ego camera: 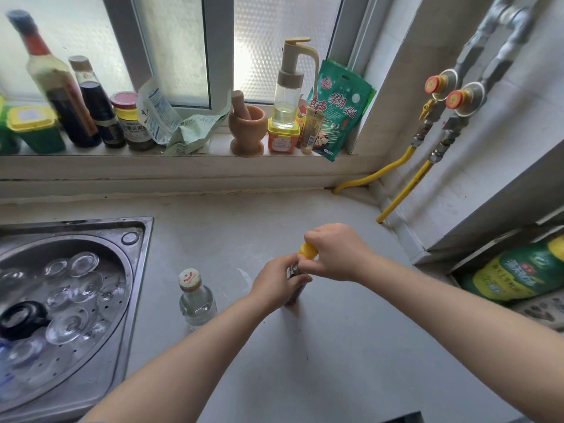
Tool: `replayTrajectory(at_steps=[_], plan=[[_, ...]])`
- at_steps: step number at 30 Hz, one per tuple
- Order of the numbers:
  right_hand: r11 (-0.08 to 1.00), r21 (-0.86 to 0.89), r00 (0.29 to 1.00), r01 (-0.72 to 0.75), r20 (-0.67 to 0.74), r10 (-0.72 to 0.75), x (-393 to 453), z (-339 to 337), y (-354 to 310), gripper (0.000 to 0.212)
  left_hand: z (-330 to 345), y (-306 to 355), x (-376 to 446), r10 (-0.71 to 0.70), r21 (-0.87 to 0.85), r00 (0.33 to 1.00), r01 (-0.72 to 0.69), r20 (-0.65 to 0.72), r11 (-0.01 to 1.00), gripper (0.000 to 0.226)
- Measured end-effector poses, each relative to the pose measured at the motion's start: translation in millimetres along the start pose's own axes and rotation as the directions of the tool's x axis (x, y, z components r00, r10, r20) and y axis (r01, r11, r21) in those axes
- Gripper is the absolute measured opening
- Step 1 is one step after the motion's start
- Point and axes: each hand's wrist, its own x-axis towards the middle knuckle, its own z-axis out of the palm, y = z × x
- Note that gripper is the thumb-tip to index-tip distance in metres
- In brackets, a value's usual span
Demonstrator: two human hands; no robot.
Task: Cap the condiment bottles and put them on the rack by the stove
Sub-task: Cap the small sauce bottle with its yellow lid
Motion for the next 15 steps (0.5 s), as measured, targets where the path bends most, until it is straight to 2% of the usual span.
replayTrajectory(at_steps=[3,6,9,12,15], plan=[[0.98,-0.037,0.981,-0.193,0.008,0.193,0,3,-11,0.044,2,3,-5,-0.055,0.018,0.995,0.056,-0.086,0.998,0.019],[0.942,-0.129,0.947,-0.311,0.045,0.319,5,4,-22,0.037,7,10,-12,-0.108,0.114,0.978,0.13,-0.179,0.985,0.03],[0.928,-0.173,0.939,-0.329,0.041,0.341,7,4,-26,0.034,10,14,-15,-0.109,0.127,0.97,0.139,-0.218,0.982,0.037],[0.935,-0.159,0.946,-0.318,0.018,0.325,4,5,-27,0.035,7,11,-11,-0.107,0.144,0.98,0.132,-0.166,0.981,0.054],[0.909,-0.14,0.919,-0.391,-0.007,0.394,6,6,-30,0.036,9,17,-9,-0.118,0.212,0.971,0.162,-0.209,0.964,0.062]])
